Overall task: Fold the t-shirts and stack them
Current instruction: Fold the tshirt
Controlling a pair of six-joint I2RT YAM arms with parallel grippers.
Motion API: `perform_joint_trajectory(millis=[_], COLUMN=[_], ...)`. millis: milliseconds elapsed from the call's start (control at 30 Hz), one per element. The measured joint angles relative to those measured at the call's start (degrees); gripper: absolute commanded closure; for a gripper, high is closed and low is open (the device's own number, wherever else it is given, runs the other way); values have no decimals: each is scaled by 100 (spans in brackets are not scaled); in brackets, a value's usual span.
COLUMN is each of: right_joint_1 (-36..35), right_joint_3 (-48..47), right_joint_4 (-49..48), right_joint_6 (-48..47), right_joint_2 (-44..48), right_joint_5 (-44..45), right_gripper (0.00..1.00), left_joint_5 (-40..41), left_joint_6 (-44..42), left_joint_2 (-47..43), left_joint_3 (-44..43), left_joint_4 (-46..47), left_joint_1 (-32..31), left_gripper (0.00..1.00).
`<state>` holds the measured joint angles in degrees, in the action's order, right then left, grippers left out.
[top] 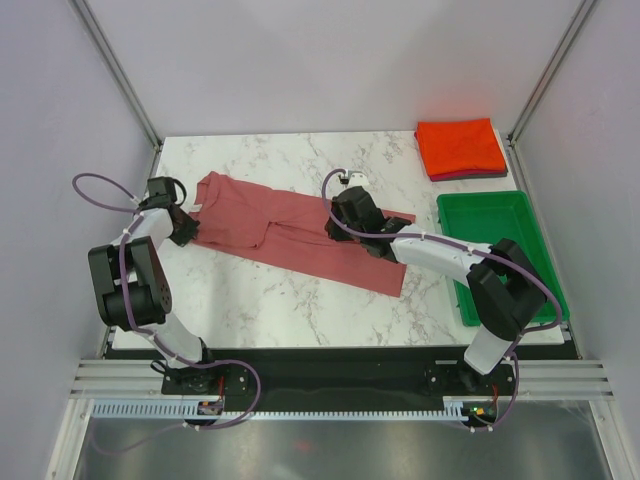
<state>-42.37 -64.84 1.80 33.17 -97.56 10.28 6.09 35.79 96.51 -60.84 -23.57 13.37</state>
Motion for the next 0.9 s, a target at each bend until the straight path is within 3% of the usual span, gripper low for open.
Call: perform_joint_trajectory(millis=[367,567,733,900], right_joint_1=[0,-55,-289,-645], right_joint_3=[70,-52,-772,-1582], right_joint_4=[-98,-96,-24,79], right_joint_6=[2,90,267,374], right_joint_2=[0,-195,-949,-1631], right_joint_5=[-155,-269,-229,-181], right_gripper=[74,61,59,61], left_joint_5=[262,278,271,308], left_joint_6=[74,74,70,59], left_joint_2=[-177,-184,-184,-199], left_joint_3=[168,168,168,164], left_joint_4=[-275,-328,-345,-431], left_joint_1=[0,0,0,0], left_gripper=[98,98,83,78])
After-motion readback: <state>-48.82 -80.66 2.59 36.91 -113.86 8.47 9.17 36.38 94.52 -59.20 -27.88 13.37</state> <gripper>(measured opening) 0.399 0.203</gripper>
